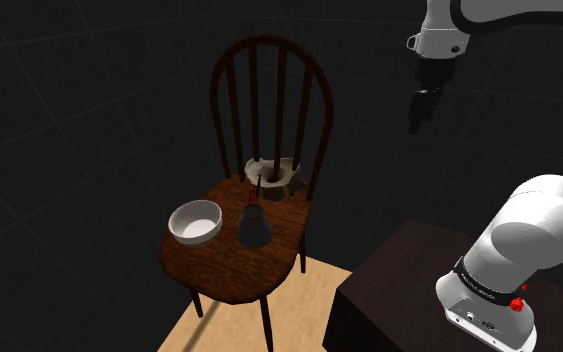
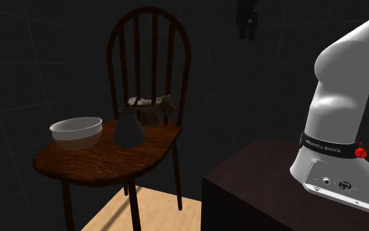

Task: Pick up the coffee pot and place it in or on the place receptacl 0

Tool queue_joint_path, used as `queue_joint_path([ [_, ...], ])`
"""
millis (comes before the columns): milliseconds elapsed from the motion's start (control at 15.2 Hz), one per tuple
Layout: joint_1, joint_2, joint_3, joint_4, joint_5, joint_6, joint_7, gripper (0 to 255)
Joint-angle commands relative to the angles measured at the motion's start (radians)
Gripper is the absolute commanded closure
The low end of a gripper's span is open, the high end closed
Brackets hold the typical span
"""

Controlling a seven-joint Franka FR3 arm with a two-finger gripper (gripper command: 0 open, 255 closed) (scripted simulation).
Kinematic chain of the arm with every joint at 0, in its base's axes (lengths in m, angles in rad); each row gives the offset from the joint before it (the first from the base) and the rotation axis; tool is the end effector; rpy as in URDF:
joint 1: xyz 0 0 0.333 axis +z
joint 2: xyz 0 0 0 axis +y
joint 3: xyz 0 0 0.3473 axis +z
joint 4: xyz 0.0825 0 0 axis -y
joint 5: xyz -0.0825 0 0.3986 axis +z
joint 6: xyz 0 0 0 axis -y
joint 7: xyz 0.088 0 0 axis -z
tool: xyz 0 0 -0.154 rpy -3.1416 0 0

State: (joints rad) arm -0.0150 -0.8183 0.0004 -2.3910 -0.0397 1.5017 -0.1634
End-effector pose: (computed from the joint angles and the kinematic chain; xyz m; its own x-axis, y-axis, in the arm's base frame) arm 0.2783 -0.0104 0.5526 0.9864 0.1453 -0.0764 0.1478 -0.9886 0.0279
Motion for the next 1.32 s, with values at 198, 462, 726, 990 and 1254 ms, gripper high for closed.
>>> queue_joint_path([
  [198,0.016,0.042,0.057,-0.021,0.045,0.066,0.074,0],
  [462,0.035,0.118,0.131,-0.031,0.098,0.157,0.169,0],
  [726,0.049,0.216,0.206,-0.018,0.137,0.250,0.262,0],
  [990,0.057,0.332,0.278,0.017,0.158,0.340,0.355,0],
  [1254,0.059,0.463,0.347,0.074,0.156,0.423,0.454,0],
])
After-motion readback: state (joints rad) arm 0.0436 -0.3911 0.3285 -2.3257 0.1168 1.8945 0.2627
